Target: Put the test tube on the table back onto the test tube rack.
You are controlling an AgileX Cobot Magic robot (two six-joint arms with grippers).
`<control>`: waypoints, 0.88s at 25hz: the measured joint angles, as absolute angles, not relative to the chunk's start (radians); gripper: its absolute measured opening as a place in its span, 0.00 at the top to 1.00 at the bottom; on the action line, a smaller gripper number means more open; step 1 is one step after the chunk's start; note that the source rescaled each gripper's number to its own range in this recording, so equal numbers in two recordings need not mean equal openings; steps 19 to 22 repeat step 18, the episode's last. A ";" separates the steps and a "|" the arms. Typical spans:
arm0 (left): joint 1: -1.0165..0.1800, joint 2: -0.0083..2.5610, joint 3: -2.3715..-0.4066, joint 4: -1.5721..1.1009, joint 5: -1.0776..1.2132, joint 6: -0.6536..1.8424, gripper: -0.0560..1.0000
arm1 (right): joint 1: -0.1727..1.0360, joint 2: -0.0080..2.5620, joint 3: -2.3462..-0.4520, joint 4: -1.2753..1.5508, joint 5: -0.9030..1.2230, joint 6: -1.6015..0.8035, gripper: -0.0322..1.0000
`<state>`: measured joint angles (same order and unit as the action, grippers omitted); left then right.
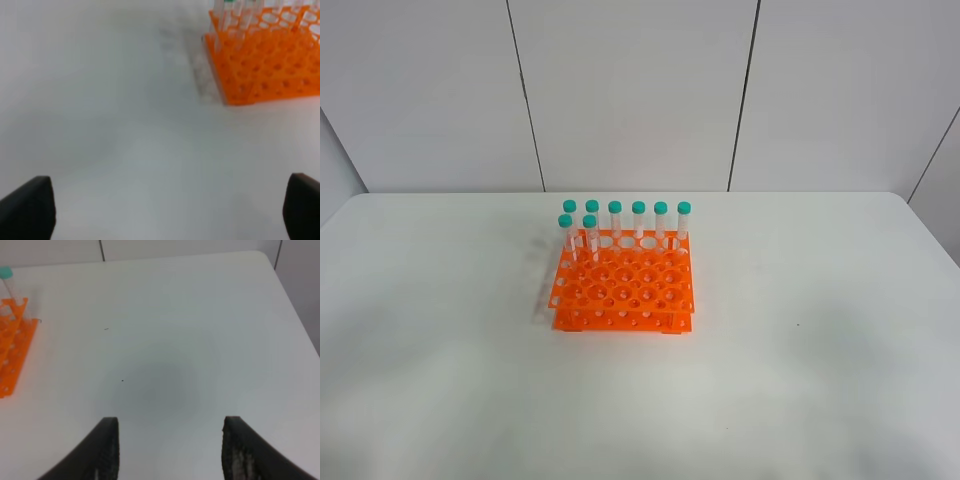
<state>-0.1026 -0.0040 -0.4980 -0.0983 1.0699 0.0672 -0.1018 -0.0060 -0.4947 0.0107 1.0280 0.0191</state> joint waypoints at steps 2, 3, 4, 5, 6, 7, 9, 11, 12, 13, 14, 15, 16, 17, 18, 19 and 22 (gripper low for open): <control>-0.103 -0.005 -0.498 -0.098 1.070 0.069 0.00 | -0.102 -0.006 -0.495 0.011 1.028 0.019 0.24; -0.103 -0.005 -0.498 -0.098 1.069 0.071 0.00 | -0.102 -0.006 -0.495 0.011 1.028 0.019 0.24; -0.103 -0.005 -0.498 -0.098 1.069 0.074 0.00 | -0.102 -0.006 -0.495 0.011 1.028 0.019 0.24; -0.103 -0.005 -0.498 -0.098 1.069 0.075 0.00 | -0.102 -0.006 -0.495 0.011 1.028 0.019 0.24; -0.103 -0.005 -0.498 -0.098 1.069 0.075 0.00 | -0.102 -0.006 -0.495 0.011 1.028 0.019 0.24; -0.103 -0.005 -0.498 -0.098 1.069 0.075 0.00 | -0.102 -0.006 -0.495 0.011 1.028 0.019 0.24; -0.103 -0.005 -0.498 -0.098 1.069 0.076 0.00 | -0.102 -0.006 -0.495 0.011 1.028 0.019 0.24; -0.103 -0.005 -0.498 -0.098 1.069 0.076 0.00 | -0.102 -0.006 -0.495 0.011 1.028 0.019 0.24; -0.103 -0.005 -0.498 -0.098 1.069 0.076 0.00 | -0.102 -0.006 -0.495 0.011 1.028 0.019 0.24; -0.103 -0.005 -0.498 -0.098 1.069 0.076 0.00 | -0.102 -0.006 -0.495 0.011 1.028 0.019 0.24; -0.103 -0.005 -0.498 -0.098 1.069 0.076 0.00 | -0.102 -0.006 -0.495 0.011 1.028 0.019 0.24; -0.103 -0.005 -0.498 -0.098 1.069 0.076 0.00 | -0.102 -0.006 -0.495 0.011 1.028 0.019 0.24; -0.103 -0.005 -0.498 -0.098 1.069 0.076 0.00 | -0.102 -0.006 -0.495 0.011 1.028 0.019 0.24; -0.103 -0.005 -0.498 -0.098 1.069 0.076 0.00 | -0.102 -0.006 -0.495 0.011 1.028 0.019 0.24; -0.103 -0.005 -0.498 -0.098 1.069 0.076 0.00 | -0.102 -0.006 -0.495 0.011 1.028 0.019 0.24; -0.103 -0.005 -0.498 -0.098 1.069 0.076 0.00 | -0.102 -0.006 -0.495 0.011 1.028 0.019 0.24; -0.103 -0.005 -0.498 -0.098 1.069 0.076 0.00 | -0.102 -0.006 -0.495 0.011 1.028 0.019 0.24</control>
